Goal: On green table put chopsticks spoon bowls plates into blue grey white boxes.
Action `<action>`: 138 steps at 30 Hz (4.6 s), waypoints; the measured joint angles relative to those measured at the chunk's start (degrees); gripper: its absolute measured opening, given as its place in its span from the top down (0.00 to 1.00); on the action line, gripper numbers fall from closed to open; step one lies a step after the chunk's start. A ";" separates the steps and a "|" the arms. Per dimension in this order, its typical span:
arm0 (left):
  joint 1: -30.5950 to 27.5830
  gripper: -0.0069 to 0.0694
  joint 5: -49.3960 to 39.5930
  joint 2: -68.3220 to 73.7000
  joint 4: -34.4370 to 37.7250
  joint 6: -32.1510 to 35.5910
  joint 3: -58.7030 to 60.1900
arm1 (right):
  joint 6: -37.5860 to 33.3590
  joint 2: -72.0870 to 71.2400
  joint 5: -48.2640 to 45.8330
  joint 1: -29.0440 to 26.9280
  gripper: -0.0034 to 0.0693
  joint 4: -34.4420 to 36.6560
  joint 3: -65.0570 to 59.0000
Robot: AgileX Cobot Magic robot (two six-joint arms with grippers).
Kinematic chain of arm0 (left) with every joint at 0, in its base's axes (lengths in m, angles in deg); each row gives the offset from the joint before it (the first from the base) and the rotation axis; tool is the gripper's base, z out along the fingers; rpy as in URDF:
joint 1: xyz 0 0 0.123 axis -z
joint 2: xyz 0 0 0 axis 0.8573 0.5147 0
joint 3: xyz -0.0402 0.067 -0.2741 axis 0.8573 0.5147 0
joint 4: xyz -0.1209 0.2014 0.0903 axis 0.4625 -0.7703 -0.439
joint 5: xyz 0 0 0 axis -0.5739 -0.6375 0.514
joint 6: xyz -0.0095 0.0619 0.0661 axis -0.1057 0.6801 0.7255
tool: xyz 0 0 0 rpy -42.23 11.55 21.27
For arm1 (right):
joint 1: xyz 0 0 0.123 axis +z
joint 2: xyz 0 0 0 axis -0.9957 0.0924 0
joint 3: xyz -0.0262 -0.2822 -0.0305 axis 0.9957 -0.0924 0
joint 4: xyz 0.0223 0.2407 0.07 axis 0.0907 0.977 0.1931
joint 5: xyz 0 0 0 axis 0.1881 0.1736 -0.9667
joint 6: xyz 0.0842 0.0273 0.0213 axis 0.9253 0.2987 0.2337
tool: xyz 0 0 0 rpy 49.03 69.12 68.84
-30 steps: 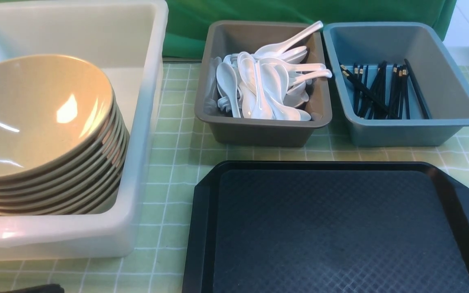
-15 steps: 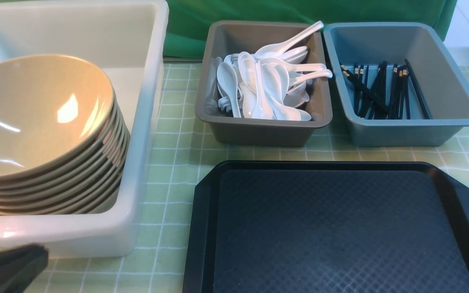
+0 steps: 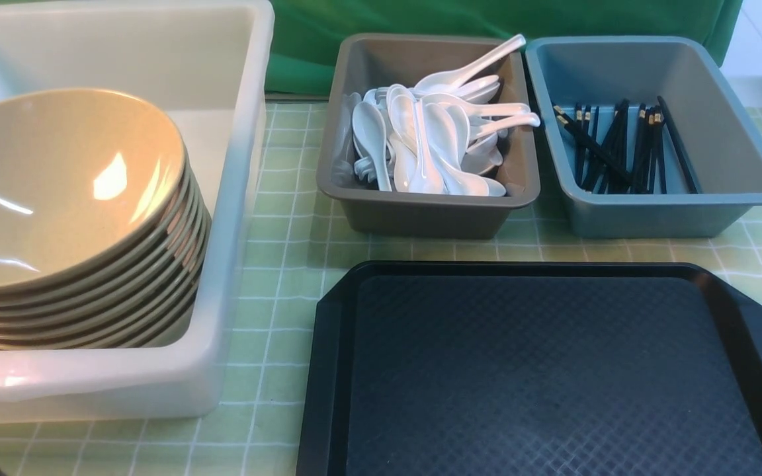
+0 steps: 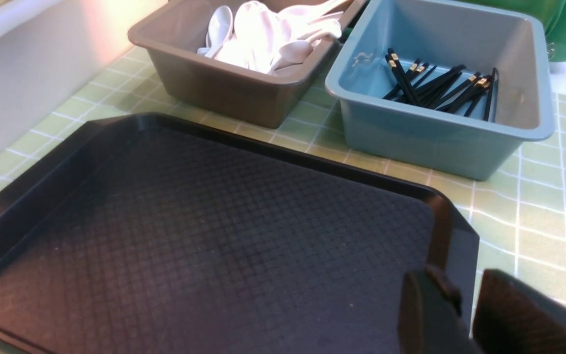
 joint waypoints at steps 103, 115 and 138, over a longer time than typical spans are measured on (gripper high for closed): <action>-7.29 0.91 -6.14 -2.34 1.73 0.39 9.85 | -0.01 0.02 34.07 -25.11 0.63 0.00 -32.46; -6.50 0.91 -5.35 -2.36 1.73 0.39 9.90 | -0.01 0.02 34.12 -25.11 0.63 0.00 -32.46; -2.75 0.91 -5.21 -2.36 1.73 0.39 9.90 | -0.01 0.02 34.12 -25.11 0.63 0.00 -32.46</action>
